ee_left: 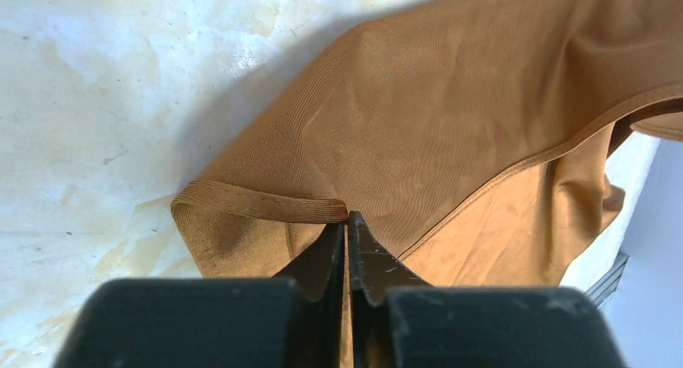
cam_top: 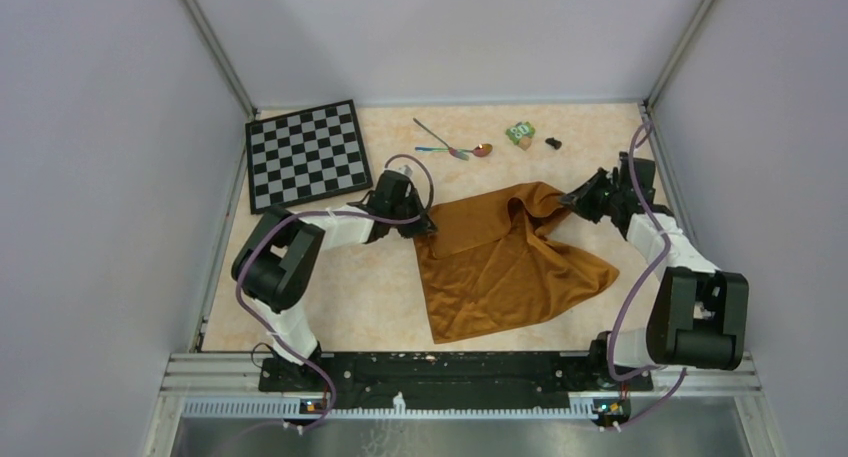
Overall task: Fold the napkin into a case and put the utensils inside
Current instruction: Pick up the crumpled napkin from the center of the board, then flatten out the crumpled napkin at the center of the board.
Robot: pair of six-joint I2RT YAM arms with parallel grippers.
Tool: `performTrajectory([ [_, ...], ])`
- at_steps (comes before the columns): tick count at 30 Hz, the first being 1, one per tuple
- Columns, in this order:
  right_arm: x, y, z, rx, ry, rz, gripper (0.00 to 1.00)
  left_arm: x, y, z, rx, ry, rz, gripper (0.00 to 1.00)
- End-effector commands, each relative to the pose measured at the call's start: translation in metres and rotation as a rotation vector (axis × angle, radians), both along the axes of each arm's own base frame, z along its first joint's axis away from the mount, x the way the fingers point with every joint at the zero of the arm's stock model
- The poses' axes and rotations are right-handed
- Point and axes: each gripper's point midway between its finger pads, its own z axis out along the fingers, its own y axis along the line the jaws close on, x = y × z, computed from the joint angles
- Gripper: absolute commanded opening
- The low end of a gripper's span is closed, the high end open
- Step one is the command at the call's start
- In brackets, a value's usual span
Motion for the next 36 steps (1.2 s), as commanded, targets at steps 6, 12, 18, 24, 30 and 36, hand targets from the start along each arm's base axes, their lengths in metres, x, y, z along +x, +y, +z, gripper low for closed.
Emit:
performTrajectory([
  [6, 0.002, -0.01, 0.091, -0.112, -0.212, 0.001, 0.0, 0.003, 0.03, 0.069, -0.053, -0.118, 0.051, 0.0],
  [12, -0.038, -0.014, 0.176, -0.192, -0.384, -0.019, 0.0, -0.029, 0.071, 0.173, -0.097, -0.304, 0.112, 0.0],
  [18, -0.091, 0.002, 0.258, -0.184, -0.585, 0.029, 0.0, -0.08, 0.103, 0.279, -0.178, -0.523, 0.16, 0.0],
  [24, -0.155, 0.016, 0.345, -0.143, -0.813, 0.031, 0.0, -0.136, 0.14, 0.37, -0.268, -0.696, 0.24, 0.0],
  [30, -0.175, 0.006, 0.368, -0.113, -0.89, -0.09, 0.0, -0.164, 0.169, 0.413, -0.329, -0.826, 0.34, 0.0],
  [36, -0.145, -0.005, 0.353, -0.062, -0.847, -0.169, 0.0, -0.132, 0.165, 0.406, -0.311, -0.777, 0.407, 0.0],
])
